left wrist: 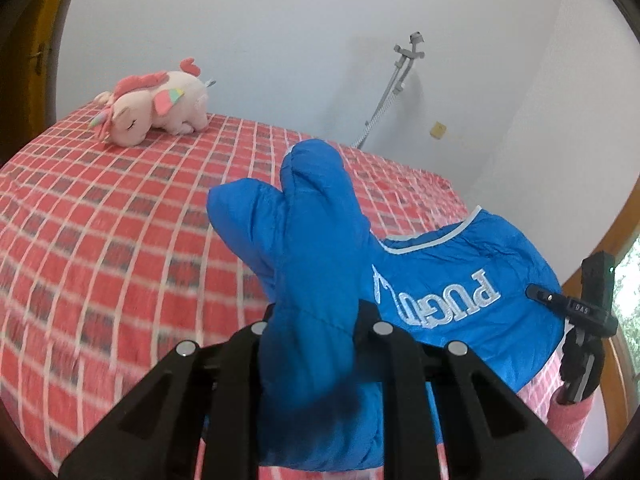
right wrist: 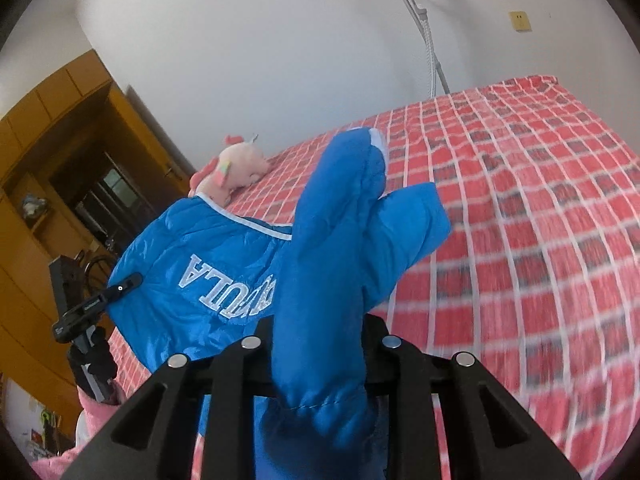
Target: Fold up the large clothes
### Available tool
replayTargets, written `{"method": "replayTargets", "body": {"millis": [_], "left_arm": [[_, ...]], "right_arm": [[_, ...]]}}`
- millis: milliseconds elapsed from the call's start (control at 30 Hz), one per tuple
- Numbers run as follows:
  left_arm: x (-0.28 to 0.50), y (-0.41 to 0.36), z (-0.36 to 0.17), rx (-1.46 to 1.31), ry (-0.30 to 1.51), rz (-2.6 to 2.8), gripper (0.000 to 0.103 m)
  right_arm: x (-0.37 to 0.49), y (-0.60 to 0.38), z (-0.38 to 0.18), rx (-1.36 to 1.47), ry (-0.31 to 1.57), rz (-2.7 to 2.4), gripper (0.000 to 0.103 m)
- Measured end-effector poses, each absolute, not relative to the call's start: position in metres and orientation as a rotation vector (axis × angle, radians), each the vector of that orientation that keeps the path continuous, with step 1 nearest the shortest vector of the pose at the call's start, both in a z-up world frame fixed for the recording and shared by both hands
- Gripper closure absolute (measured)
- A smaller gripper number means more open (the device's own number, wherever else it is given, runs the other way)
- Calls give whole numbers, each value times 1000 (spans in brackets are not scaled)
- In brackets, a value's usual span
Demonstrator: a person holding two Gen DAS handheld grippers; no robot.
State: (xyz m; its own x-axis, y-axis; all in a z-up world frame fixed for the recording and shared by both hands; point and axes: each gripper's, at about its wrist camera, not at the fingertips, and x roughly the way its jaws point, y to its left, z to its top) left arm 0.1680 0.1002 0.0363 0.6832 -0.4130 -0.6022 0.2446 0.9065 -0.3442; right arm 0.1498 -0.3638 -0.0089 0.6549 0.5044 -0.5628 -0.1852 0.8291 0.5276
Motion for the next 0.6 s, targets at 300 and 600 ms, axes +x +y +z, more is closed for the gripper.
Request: {"method": "replayTargets", "body": {"millis": [300,600], "left_arm": [[129,115,-21,-216,812,-288,82],[124,116,-68,-141,829,-214,62]], "right_arm": [[114,-356,-52,432,841,330,77],[117,-356,-106,410,890,218,68]]}}
